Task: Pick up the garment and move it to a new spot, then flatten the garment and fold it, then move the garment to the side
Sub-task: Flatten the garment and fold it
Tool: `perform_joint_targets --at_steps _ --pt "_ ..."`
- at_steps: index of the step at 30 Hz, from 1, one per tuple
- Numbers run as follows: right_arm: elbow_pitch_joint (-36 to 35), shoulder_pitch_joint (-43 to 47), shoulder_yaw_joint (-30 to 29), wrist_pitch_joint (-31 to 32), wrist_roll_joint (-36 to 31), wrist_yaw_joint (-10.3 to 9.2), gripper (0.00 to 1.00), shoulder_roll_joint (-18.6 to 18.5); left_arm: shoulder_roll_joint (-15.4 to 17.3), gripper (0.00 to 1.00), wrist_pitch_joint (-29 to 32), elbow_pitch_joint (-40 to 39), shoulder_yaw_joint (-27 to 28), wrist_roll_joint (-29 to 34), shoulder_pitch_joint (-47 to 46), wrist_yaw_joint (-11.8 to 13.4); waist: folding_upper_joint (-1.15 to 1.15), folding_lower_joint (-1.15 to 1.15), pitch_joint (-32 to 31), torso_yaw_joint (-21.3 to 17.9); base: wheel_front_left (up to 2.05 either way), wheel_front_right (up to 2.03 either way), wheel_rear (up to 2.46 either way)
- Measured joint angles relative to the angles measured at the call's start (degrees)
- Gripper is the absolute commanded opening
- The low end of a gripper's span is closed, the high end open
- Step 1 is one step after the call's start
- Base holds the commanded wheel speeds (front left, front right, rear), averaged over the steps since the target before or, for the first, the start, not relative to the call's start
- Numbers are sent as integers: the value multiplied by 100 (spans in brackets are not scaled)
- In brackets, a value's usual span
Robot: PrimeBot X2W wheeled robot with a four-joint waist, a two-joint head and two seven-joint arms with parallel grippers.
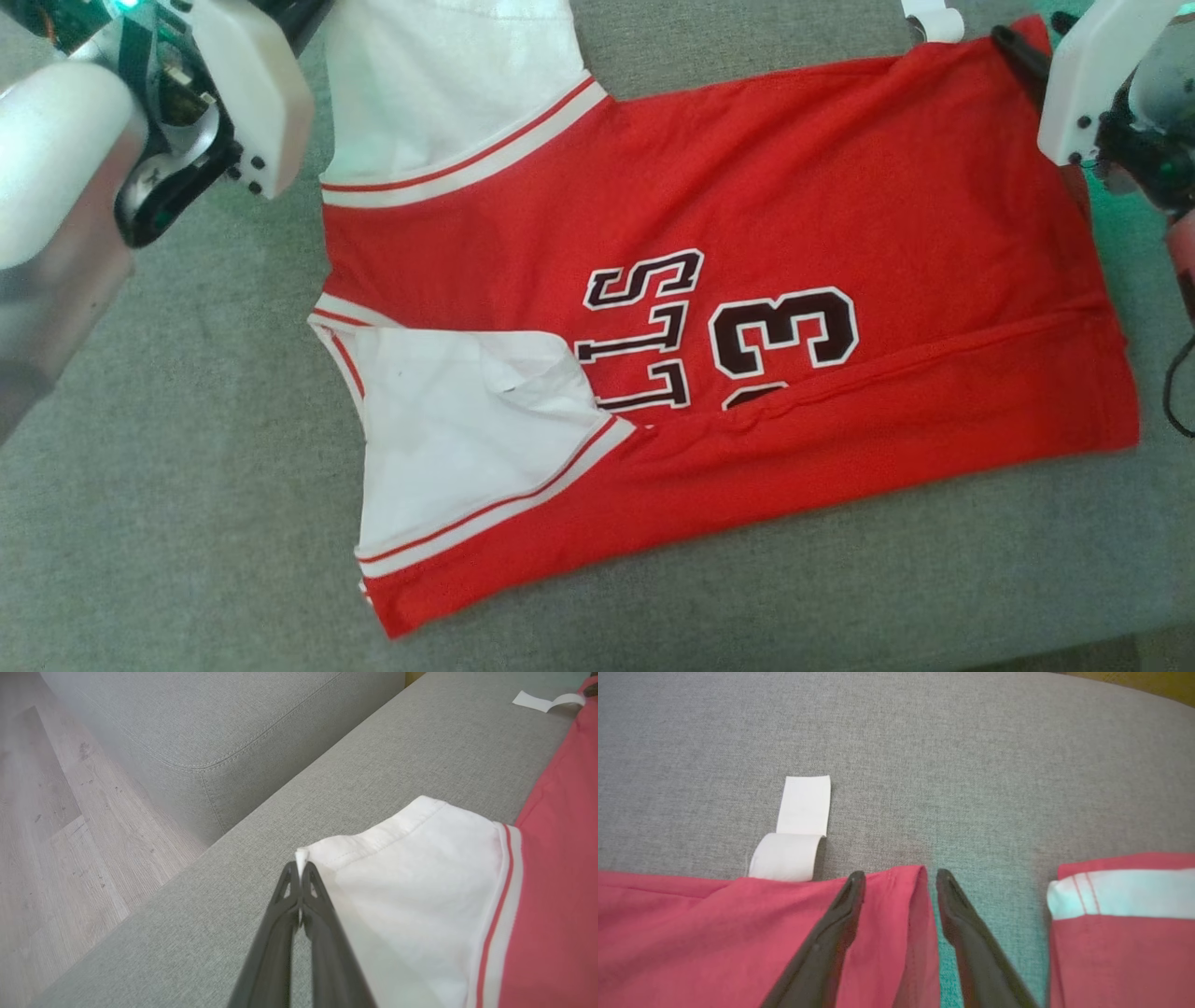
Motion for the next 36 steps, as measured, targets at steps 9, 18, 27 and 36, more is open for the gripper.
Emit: perform_joint_targets --at_steps 9,18,27,36 --pt "14 0 -20 -79 -2 0 0 8 -1 0 -75 54 -148 -105 -113 0 0 0 21 24 0 0 0" --pt "-82 -1 -159 -628 243 0 0 54 -12 0 -935 110 -191 92 -349 -1 0 0 46 43 0 0 0" --pt "-366 2 -634 -1301 779 0 0 -143 -118 0 -1996 369 -37 358 -700 0 0 0 1 99 0 0 0" --pt "-927 452 -914 -1484 1176 0 0 -467 -140 0 -2359 254 -69 254 -587 0 0 0 -141 271 0 0 0"
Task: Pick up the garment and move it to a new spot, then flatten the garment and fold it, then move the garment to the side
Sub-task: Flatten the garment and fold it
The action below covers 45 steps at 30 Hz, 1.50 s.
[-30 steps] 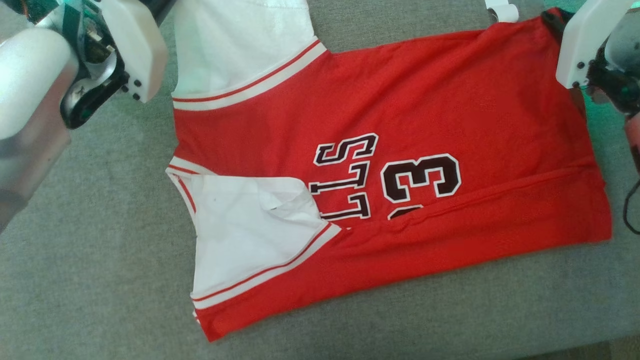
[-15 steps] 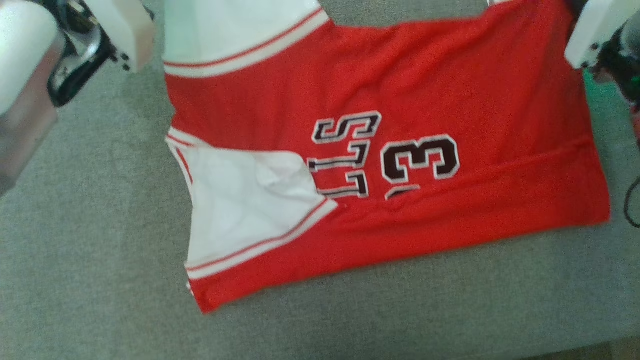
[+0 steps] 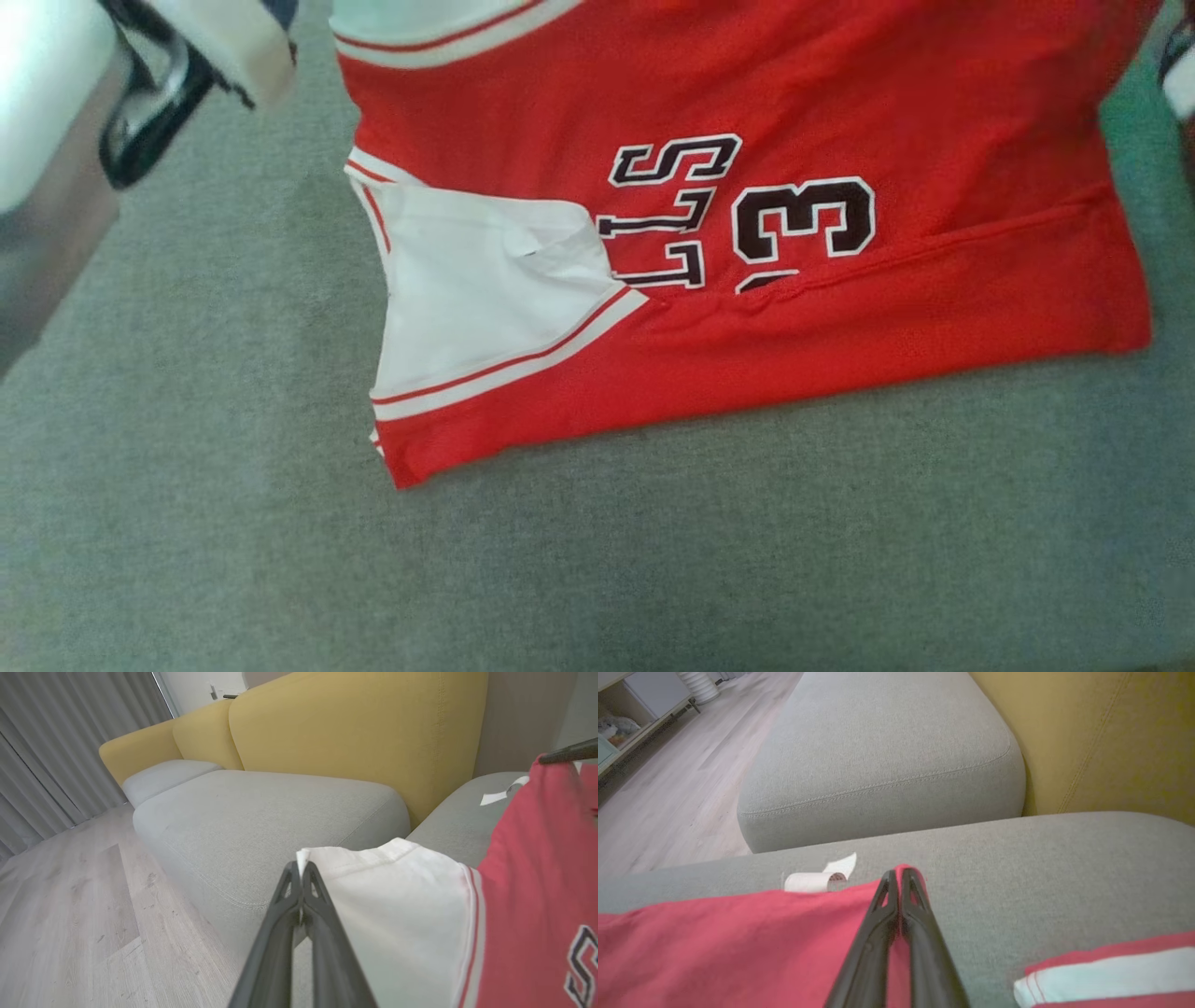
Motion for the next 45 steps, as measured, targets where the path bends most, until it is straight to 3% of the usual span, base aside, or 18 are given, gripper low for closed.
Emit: perform_joint_targets --at_steps 5,8,19,25,35,41,42,43,44,45 --pt "-319 717 -225 -86 103 0 0 -120 209 0 -298 -449 -70 -19 483 5 0 -1 -149 84 0 0 0" --pt "-524 1030 -422 -91 119 0 0 -148 375 0 -397 -832 -101 -77 840 138 0 -1 -234 152 0 0 0" --pt "-1335 2364 -1044 -2 76 0 0 -197 1107 0 -435 -2417 -426 -199 2077 878 0 -1 -518 366 0 0 0" --pt "-1830 3103 -1494 137 -78 0 0 -77 1346 0 -502 -2976 -487 -209 2596 1287 0 -1 -594 412 0 0 0" --pt "-2396 3861 -1972 450 -349 0 0 354 1394 0 -512 -3319 -709 -92 3195 1674 0 0 -623 449 0 0 0" --pt "-2357 4045 -2140 532 -538 0 1 521 1228 0 -630 -3217 -727 -194 3543 1756 0 0 -586 447 0 0 0" --pt "-2318 4044 -2150 532 -581 0 8 542 1200 0 -647 -3177 -724 -204 3585 1775 0 0 -576 444 0 0 0" --pt "-2203 4038 -2150 521 -681 0 75 625 1135 15 -695 -3110 -705 -246 3654 1792 0 0 -560 445 0 0 0" --pt "-2123 4034 -2149 472 -723 0 100 673 1081 39 -700 -3063 -686 -252 3688 1822 0 0 -555 446 0 0 0" --pt "-2052 4027 -2154 368 -750 0 100 725 1022 67 -727 -3017 -671 -252 3712 1824 0 0 -554 449 0 0 0"
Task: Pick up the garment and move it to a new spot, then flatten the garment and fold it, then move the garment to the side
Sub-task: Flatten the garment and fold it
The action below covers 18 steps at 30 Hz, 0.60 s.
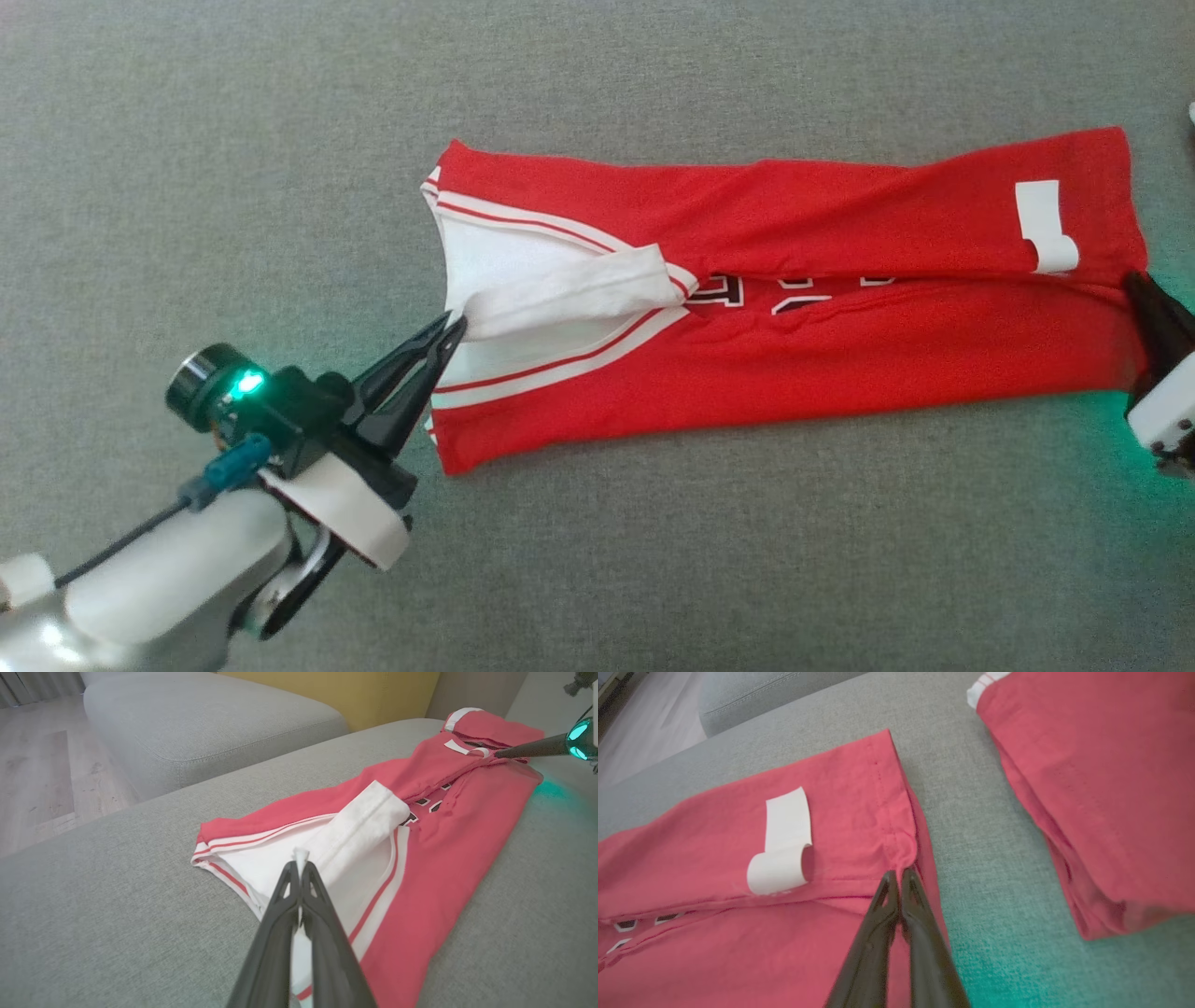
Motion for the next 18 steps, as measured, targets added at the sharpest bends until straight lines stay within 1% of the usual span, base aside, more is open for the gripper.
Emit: perform_joint_targets --at_steps 1,2,4,6,7,10,12,14,16,18 --pt "52 -5 -12 -116 -31 0 100 48 -69 67 -20 37 41 0 24 19 0 0 -6 4 0 0 0" --pt "80 -8 -15 -263 -43 0 100 86 -147 100 -29 66 100 0 60 82 0 0 -20 10 0 0 0" --pt "99 -9 -70 -643 -43 0 100 169 -312 100 -70 118 275 2 171 236 0 0 -68 20 0 0 0" --pt "93 6 -174 -1010 -42 0 100 279 -495 100 -71 158 576 98 367 520 0 0 -142 32 0 0 0" --pt "93 6 -174 -1010 -42 0 100 279 -495 100 -71 158 576 98 367 520 0 0 -142 32 0 0 0" --pt "0 157 -296 -1540 -27 0 100 467 -802 100 -82 113 1178 636 799 1015 0 0 -282 59 0 0 0" --pt "-36 376 -371 -1846 -14 0 100 620 -1062 100 -89 35 1713 903 1228 1332 0 0 -386 81 0 0 0" --pt "-31 627 -415 -2038 44 0 100 743 -1330 100 -88 -59 2209 1254 1716 1584 0 -1 -490 111 0 0 0" --pt "2 797 -510 -2149 90 0 100 836 -1592 100 -89 -172 2665 1626 2189 1740 0 -1 -570 160 0 0 0" --pt "87 837 -608 -2210 88 0 100 847 -1856 100 -89 -269 3030 2037 2568 1819 0 -1 -618 238 0 0 0"
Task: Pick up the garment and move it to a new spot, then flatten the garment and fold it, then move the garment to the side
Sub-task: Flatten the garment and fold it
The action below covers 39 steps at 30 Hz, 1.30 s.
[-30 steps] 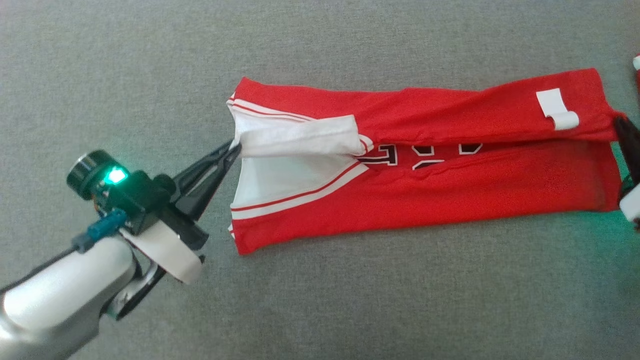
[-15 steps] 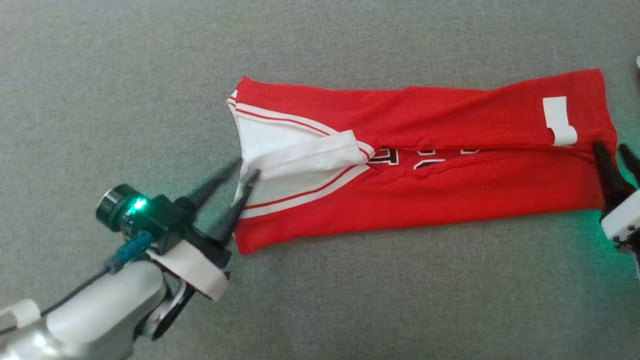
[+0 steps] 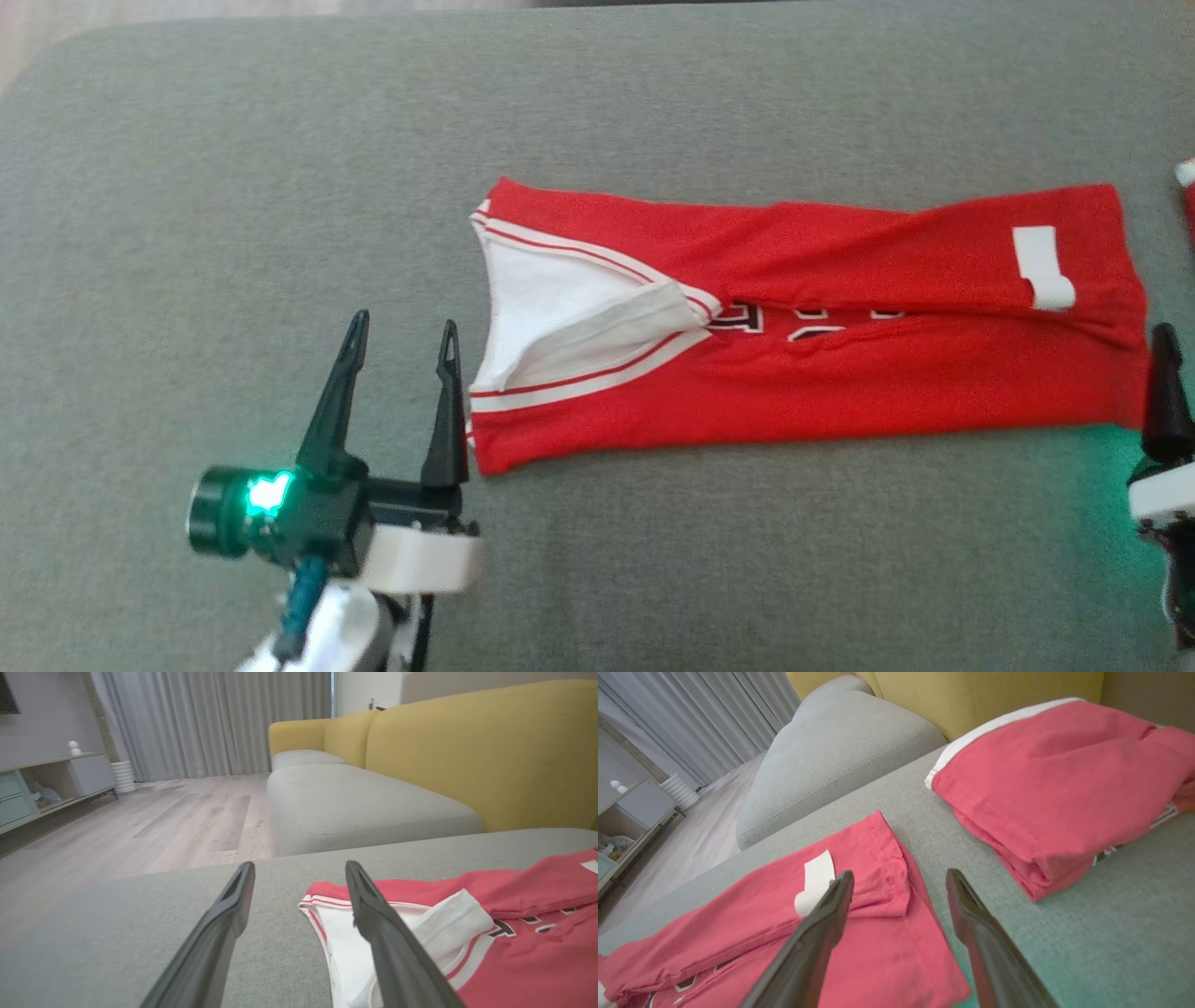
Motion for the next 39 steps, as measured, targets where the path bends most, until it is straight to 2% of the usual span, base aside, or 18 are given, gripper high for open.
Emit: perform_joint_targets --at_steps 6,9,13,14,15,16,17,19,20,27,34,39 --pt "509 -226 -389 66 -121 0 100 -26 -767 100 -9 -280 652 1080 555 -29 0 0 -75 335 0 0 0" --pt "951 -528 -571 220 -276 0 100 -85 -1055 100 -25 -333 777 1426 669 -221 0 1 -97 518 0 0 0" --pt "1517 -731 -777 519 -561 0 100 -186 -1272 100 -25 -326 966 1669 878 -450 0 1 -138 725 0 0 0" --pt "1651 -726 -833 619 -634 0 92 -183 -1299 100 -25 -319 1025 1722 926 -500 0 1 -151 766 0 0 0" --pt "1775 -720 -898 735 -701 0 76 -175 -1326 100 -25 -311 1093 1772 965 -548 0 1 -164 803 0 0 0" --pt "1817 -725 -969 806 -715 0 72 -169 -1359 100 -25 -311 1161 1806 998 -582 0 1 -177 829 0 0 0" --pt "1838 -730 -1006 898 -715 0 59 -171 -1386 100 -25 -311 1225 1828 1025 -627 0 0 -188 844 0 0 0" --pt "1817 -732 -996 1020 -709 0 11 -153 -1443 100 -25 -312 1345 1895 1066 -705 0 0 -201 843 0 0 0" --pt "1778 -732 -960 1038 -691 0 0 -130 -1473 100 -25 -312 1405 1920 1076 -740 0 1 -207 828 0 0 0" --pt "1383 -647 -765 996 -552 0 0 -90 -1675 100 -25 -313 1694 2076 1178 -1028 0 1 -255 634 0 0 0" --pt "759 -510 -967 1021 -402 0 0 -626 -1758 100 -25 -311 1918 2168 1189 -1244 0 1 -330 441 0 0 0" --pt "-83 -512 -1096 1310 -352 0 0 -712 -1814 100 -25 -281 2040 2218 1296 -1380 0 1 -402 328 0 0 0"
